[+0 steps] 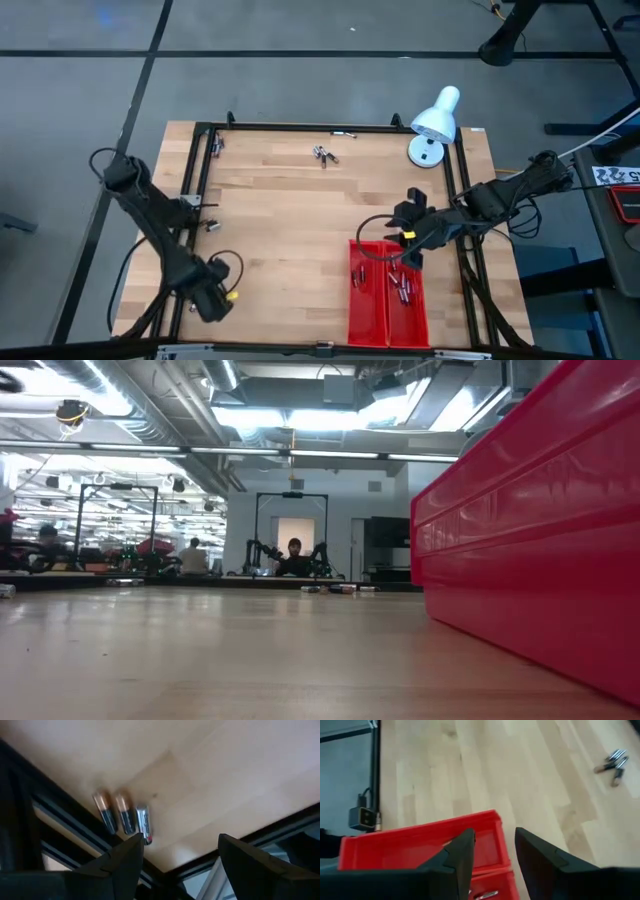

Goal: Sort batteries
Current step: Put the silver battery into the right red bin

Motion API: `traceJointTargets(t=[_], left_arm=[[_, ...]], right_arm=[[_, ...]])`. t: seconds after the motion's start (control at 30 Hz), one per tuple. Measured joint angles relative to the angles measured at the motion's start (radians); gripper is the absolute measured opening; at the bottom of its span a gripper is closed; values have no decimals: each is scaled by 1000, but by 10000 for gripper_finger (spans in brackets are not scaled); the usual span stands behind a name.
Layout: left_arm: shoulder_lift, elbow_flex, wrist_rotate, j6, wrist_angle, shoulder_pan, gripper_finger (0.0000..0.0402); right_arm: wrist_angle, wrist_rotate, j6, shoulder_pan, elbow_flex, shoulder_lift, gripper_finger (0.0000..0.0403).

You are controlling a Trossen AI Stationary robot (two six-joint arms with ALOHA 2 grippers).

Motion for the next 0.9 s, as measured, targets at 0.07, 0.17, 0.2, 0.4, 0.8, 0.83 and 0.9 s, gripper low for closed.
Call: traceJointTargets(t=[0.07, 0.17, 0.2, 0.4, 0.8, 0.83, 0.9], left_arm=[[40, 0, 28, -27, 30, -29, 244], [89, 0, 73, -26, 35, -52, 244], [103, 0, 75, -25, 35, -59, 244], [157, 0, 80, 0, 54, -74, 244], [219, 0, 88, 32, 71, -75, 188], [221, 0, 91, 32, 70, -75, 183], [223, -5, 102, 32, 71, -74, 176]], right_arm=[[1, 18, -13, 0, 0, 0, 143], [1, 36, -14, 0, 0, 0, 143], [2, 39, -14, 0, 0, 0, 143], [2, 38, -13, 0, 0, 0, 143], [3, 11, 13, 0, 0, 1, 143], [3, 11, 15, 0, 0, 1, 143], [2, 9, 15, 0, 0, 1, 143]])
